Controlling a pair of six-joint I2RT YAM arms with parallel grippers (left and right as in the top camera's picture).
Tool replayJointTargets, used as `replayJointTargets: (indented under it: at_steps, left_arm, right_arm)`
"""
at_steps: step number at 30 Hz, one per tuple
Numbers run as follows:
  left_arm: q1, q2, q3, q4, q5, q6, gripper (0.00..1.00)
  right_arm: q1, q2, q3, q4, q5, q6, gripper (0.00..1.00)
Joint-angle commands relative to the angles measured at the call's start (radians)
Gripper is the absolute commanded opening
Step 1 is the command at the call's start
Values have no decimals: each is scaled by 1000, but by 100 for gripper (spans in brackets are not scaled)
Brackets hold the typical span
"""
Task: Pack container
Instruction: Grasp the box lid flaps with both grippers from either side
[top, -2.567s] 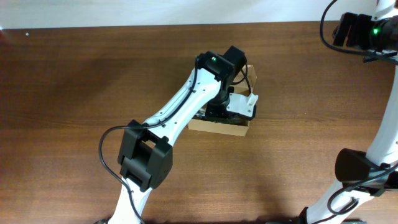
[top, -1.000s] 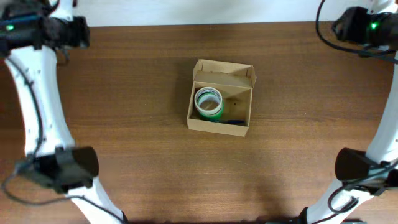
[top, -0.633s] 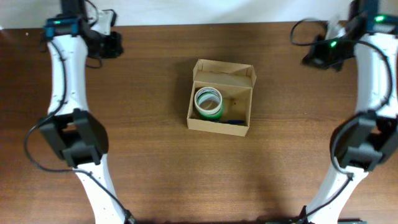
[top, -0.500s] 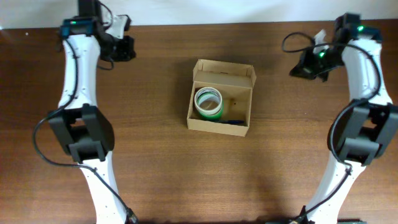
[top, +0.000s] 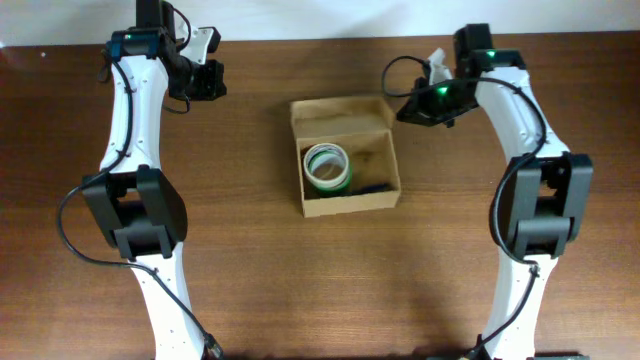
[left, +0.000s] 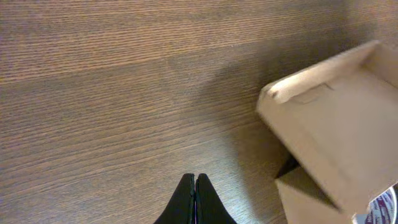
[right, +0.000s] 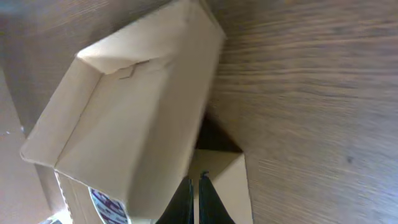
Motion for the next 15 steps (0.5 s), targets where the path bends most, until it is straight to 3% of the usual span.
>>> replayJointTargets:
  at_steps: [1, 7, 15]
  left_arm:
    - [6, 2, 0, -16, 14, -5, 2]
    - [5, 9, -45, -21, 15, -6, 2]
    - [-40, 10, -301, 6, 135, -6, 2]
  right_arm:
    - [-13, 18, -3, 10, 9, 35, 4]
    - [-48, 18, -3, 2, 9, 35, 4]
    - [-52, 18, -3, -4, 40, 24, 4]
